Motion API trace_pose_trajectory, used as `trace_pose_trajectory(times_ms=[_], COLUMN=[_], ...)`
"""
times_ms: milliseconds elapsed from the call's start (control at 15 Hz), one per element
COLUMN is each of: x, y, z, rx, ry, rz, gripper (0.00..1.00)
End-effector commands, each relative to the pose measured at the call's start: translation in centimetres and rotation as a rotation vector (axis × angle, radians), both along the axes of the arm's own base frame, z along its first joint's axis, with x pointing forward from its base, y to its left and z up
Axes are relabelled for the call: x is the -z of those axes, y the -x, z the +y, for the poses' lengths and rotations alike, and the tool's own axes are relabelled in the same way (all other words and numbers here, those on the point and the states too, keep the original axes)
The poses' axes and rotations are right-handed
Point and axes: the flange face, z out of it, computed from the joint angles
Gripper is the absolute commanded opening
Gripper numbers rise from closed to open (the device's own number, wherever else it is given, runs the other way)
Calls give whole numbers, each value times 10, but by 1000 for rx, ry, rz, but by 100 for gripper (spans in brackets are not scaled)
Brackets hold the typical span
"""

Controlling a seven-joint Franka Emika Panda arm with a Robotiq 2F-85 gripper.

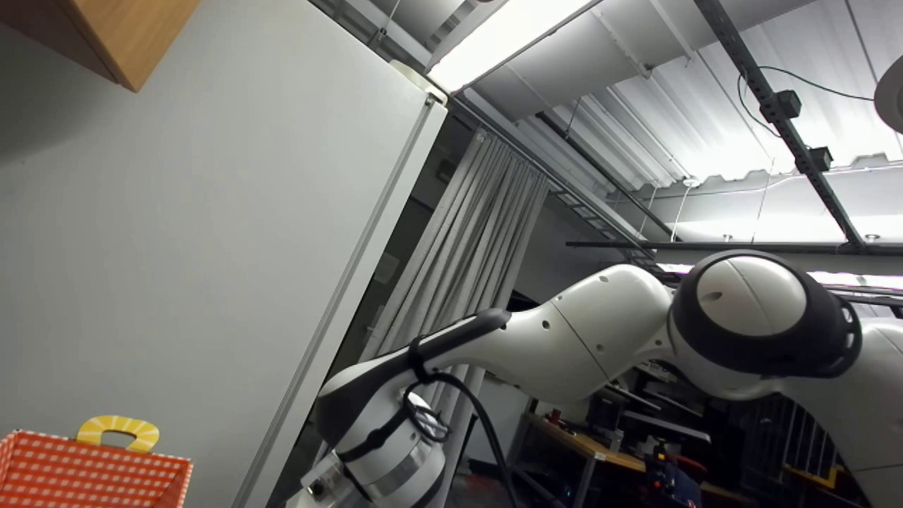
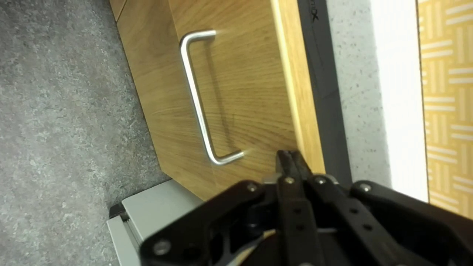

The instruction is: Open the bottom drawer on the right

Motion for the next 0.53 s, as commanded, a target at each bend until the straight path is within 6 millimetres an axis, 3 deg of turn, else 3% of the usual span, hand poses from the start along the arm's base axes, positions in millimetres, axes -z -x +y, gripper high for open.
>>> trace_pose_trajectory(times_ms=[0, 467], x=[-8, -21], y=[-9, -18], z=[11, 21], rx=[21, 29], ry=[-39, -48], rz=[2, -17], gripper=[0, 0])
